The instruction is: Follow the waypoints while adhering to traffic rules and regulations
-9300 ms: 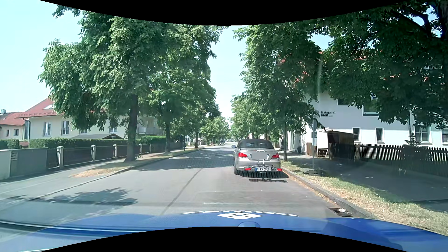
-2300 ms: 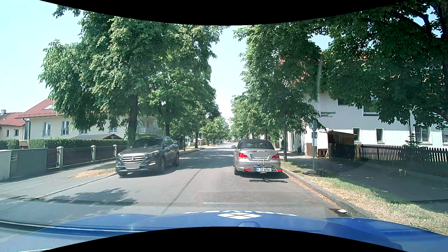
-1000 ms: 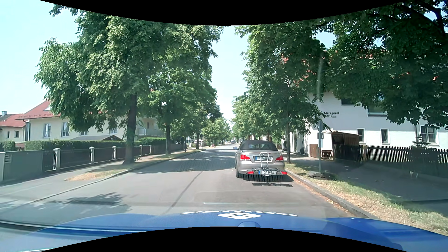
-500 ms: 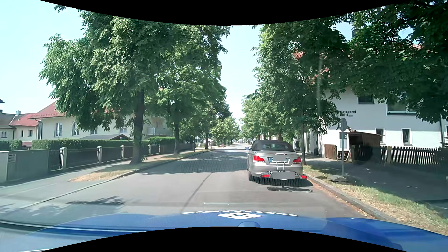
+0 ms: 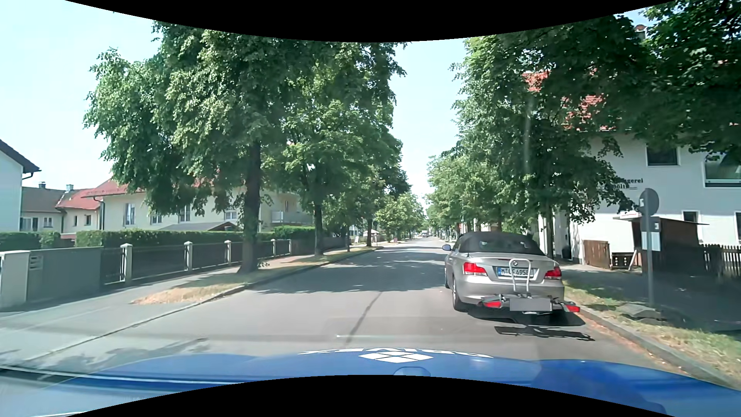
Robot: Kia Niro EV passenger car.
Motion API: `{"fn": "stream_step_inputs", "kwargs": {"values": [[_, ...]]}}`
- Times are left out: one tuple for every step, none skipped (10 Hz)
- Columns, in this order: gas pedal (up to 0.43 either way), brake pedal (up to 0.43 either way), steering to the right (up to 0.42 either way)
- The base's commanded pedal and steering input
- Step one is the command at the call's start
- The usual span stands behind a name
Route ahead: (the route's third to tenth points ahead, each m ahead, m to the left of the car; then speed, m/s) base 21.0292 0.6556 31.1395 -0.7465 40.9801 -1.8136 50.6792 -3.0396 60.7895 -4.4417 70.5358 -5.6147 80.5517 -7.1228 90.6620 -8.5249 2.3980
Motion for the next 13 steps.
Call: {"fn": "stream_step_inputs", "kwargs": {"values": [[0.268,0.0,-0.341],[0.268,0.0,-0.317],[0.268,0.0,-0.28],[0.268,0.0,-0.249],[0.268,0.0,-0.203],[0.268,0.0,-0.165],[0.268,0.0,-0.119],[0.268,0.0,-0.082],[0.268,0.0,-0.043],[0.268,0.0,-0.009],[0.268,0.0,0.009],[0.268,0.0,0.028],[0.268,0.0,0.046]]}}
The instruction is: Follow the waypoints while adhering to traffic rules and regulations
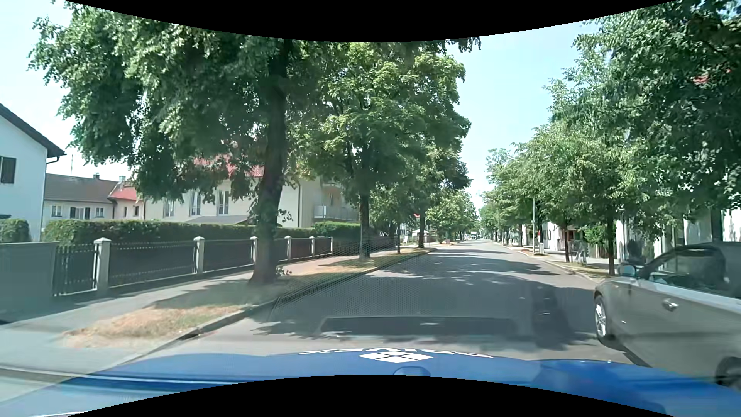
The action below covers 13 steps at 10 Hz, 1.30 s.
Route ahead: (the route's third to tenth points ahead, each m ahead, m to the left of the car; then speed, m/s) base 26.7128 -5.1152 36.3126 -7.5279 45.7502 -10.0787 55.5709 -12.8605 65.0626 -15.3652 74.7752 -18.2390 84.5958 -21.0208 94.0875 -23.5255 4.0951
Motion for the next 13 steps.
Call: {"fn": "stream_step_inputs", "kwargs": {"values": [[0.268,0.0,0.062],[0.268,0.0,0.079],[0.268,0.0,0.091],[0.268,0.0,0.101],[0.268,0.0,0.109],[0.268,0.0,0.119],[0.268,0.0,0.131],[0.26,0.0,0.147],[0.26,0.0,0.158],[0.248,0.0,0.162],[0.228,0.0,0.163],[0.22,0.0,0.163],[0.22,0.0,0.162]]}}
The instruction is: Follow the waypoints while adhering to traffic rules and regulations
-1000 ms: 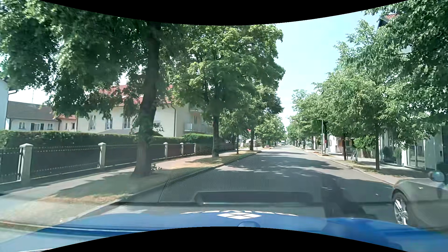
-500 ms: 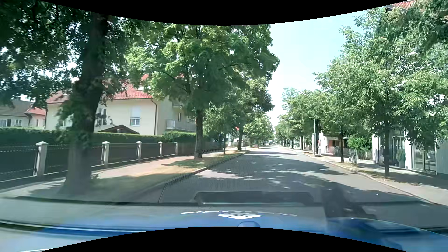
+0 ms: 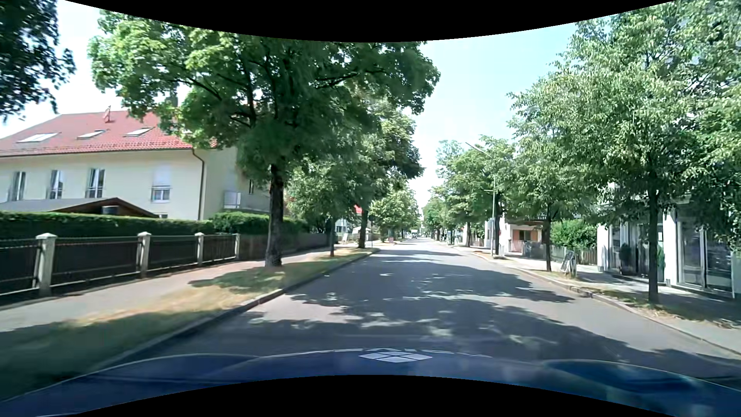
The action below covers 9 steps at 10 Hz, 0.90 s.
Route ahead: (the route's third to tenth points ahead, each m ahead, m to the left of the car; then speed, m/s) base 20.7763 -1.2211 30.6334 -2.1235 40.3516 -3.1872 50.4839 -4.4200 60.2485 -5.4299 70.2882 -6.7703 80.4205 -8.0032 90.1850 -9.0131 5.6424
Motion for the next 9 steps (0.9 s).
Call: {"fn": "stream_step_inputs", "kwargs": {"values": [[0.22,0.0,0.162],[0.22,0.0,0.162],[0.22,0.0,0.163],[0.209,0.0,0.162],[0.197,0.0,0.16],[0.197,0.0,0.153],[0.189,0.0,0.141],[0.189,0.0,0.123],[0.177,0.0,0.11]]}}
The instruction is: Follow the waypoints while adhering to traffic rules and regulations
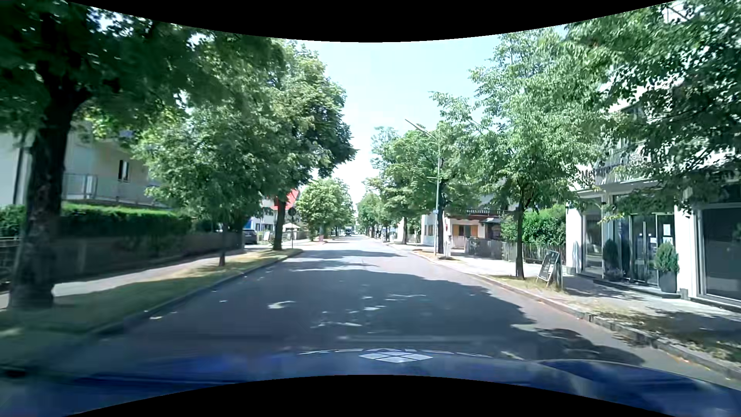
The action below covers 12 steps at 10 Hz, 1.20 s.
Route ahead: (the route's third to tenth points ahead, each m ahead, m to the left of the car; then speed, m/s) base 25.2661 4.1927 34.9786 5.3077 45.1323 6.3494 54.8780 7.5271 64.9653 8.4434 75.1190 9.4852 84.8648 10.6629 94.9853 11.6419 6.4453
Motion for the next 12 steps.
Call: {"fn": "stream_step_inputs", "kwargs": {"values": [[0.177,0.0,0.1],[0.177,0.0,0.087],[0.177,0.0,0.071],[0.177,0.0,0.051],[0.177,0.0,0.029],[0.177,0.0,0.008],[0.177,0.0,-0.004],[0.177,0.0,-0.006],[0.169,0.0,-0.006],[0.15,0.0,-0.013],[0.138,0.0,-0.025],[0.138,0.0,-0.033]]}}
